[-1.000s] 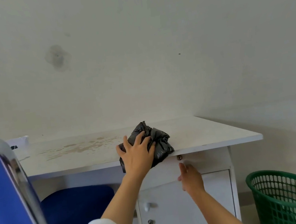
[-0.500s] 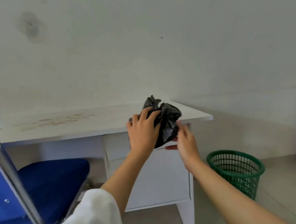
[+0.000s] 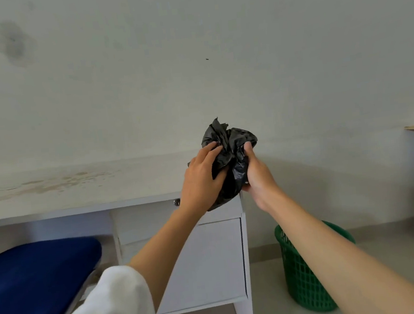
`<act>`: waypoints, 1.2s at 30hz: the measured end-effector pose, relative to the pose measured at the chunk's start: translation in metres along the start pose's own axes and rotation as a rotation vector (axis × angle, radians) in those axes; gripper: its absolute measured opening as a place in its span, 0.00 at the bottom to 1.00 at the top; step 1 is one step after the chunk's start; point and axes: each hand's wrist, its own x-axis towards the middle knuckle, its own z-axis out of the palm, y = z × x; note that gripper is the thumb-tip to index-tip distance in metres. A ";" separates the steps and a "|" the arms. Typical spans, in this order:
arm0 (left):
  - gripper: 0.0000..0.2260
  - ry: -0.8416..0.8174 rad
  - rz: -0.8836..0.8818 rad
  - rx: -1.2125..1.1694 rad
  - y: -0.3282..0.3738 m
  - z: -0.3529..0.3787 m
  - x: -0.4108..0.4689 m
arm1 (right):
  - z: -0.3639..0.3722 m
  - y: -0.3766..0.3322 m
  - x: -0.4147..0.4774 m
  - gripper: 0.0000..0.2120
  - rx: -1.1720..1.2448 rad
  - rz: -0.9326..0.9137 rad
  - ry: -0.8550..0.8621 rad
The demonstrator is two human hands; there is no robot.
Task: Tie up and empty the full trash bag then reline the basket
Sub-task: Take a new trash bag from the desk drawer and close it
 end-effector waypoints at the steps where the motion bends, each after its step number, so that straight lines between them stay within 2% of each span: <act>1: 0.21 0.001 -0.003 0.008 -0.006 0.003 0.007 | 0.003 0.000 0.012 0.23 0.010 0.018 -0.007; 5: 0.19 -0.006 -0.103 -0.007 -0.037 0.015 0.042 | 0.018 0.004 0.065 0.23 0.046 0.172 -0.018; 10: 0.16 -0.119 -0.310 -0.099 -0.053 0.031 0.091 | 0.020 -0.006 0.124 0.19 0.080 0.410 0.002; 14: 0.17 -0.188 -0.508 -0.270 -0.045 0.037 0.139 | 0.007 -0.029 0.164 0.24 0.069 0.531 0.001; 19: 0.19 -0.283 -0.595 -0.319 -0.020 0.056 0.206 | -0.022 -0.068 0.217 0.28 0.044 0.634 0.029; 26: 0.14 -0.301 -0.549 -0.222 0.008 0.138 0.268 | -0.108 -0.081 0.291 0.37 0.022 0.700 -0.008; 29: 0.15 -0.283 -0.594 -0.232 0.028 0.185 0.283 | -0.162 -0.080 0.324 0.33 -0.019 0.722 -0.052; 36: 0.19 -0.351 -0.725 -0.208 0.075 0.295 0.281 | -0.284 -0.058 0.357 0.32 -0.164 0.806 -0.094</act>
